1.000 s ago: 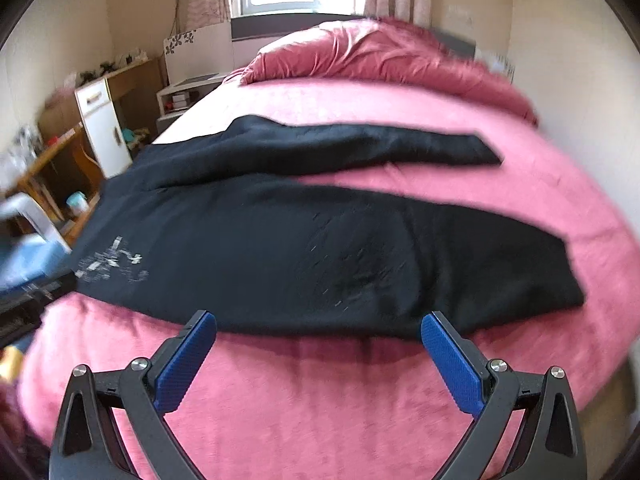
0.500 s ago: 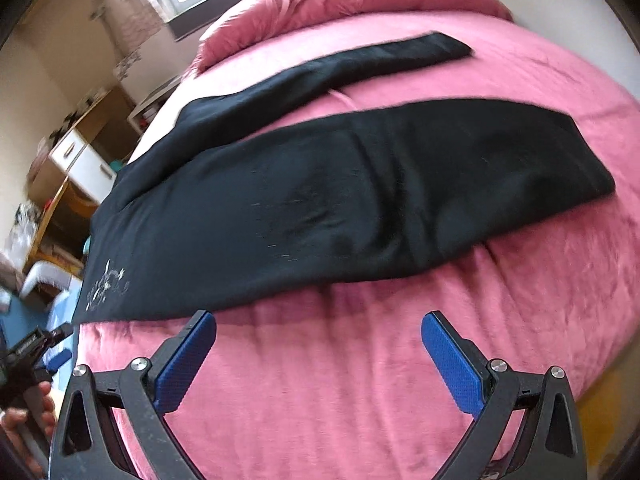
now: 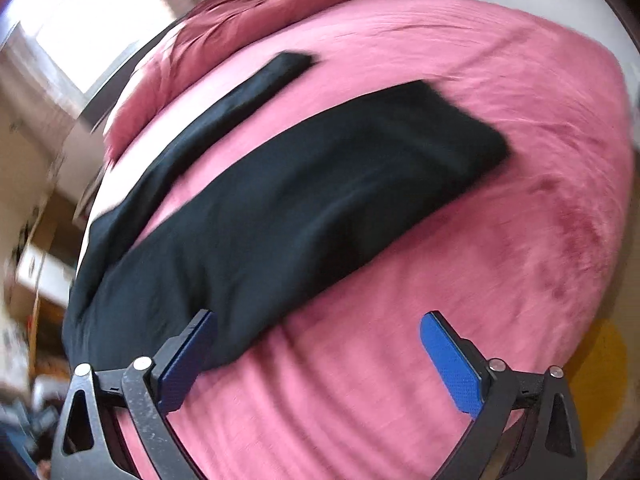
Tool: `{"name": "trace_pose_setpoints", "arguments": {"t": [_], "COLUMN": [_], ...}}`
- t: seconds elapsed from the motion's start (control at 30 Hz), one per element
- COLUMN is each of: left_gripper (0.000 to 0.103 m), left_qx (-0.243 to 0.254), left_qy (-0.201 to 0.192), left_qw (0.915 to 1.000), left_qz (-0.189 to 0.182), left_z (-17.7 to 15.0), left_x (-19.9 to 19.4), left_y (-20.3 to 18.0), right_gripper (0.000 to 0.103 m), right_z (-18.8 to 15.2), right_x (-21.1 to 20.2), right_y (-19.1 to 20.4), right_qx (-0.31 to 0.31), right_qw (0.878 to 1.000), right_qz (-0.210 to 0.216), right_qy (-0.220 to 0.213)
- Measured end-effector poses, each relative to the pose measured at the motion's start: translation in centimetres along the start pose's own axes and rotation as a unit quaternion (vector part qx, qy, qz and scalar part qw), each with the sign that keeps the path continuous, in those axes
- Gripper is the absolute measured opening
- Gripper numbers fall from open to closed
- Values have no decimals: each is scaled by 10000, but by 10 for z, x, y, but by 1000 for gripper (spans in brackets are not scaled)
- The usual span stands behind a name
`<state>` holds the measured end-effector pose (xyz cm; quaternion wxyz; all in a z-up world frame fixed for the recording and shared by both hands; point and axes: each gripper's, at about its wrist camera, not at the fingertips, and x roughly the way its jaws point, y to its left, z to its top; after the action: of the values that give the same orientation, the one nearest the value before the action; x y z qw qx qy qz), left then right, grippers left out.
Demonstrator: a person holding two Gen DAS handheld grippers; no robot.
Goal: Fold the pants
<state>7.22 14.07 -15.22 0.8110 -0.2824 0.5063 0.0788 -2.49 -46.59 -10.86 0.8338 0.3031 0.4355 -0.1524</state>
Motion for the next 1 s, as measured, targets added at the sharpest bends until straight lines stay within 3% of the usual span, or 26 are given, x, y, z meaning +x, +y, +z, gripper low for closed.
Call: {"name": "trace_pose_setpoints", "arguments": {"t": [0.17,0.23,0.37,0.4,0.5,0.53,0.67,1.0], "left_gripper": [40,29,10,10,8,8,7,7], "left_qx": [115,197,277,295,369,406,505,553], "left_qy": [-57,-84,-116,-114,-177,-220,-385,-500], "left_qw": [9999,9996,9994,9993,9989,9986,9978,9972], "left_qz": [40,162,193,203,235,241,165,-87], "left_z": [1,4,11,12,13,11,9,-2], "left_x": [4,3,3,2,-5,-10,-30,-69], "left_y": [-4,-6,-5,-4,-6,-6,-9,-4], "right_gripper": [79,69,65,59,22,19,16,14], "right_z": [40,52,70,75,88,91,97,94], "right_x": [16,25,43,47,53,52,37,-8], "right_y": [-45,-62,-75,-74,-64,-60,-47,-56], "right_qx": [756,1046,1393,1397,1030,903,507,364], "right_qw": [9971,9945,9902,9902,9938,9949,9971,9966], "right_qz": [14,5,65,-2,-405,-449,-553,-616], "right_qy": [-97,-78,-68,-76,-53,-31,-133,-409]}}
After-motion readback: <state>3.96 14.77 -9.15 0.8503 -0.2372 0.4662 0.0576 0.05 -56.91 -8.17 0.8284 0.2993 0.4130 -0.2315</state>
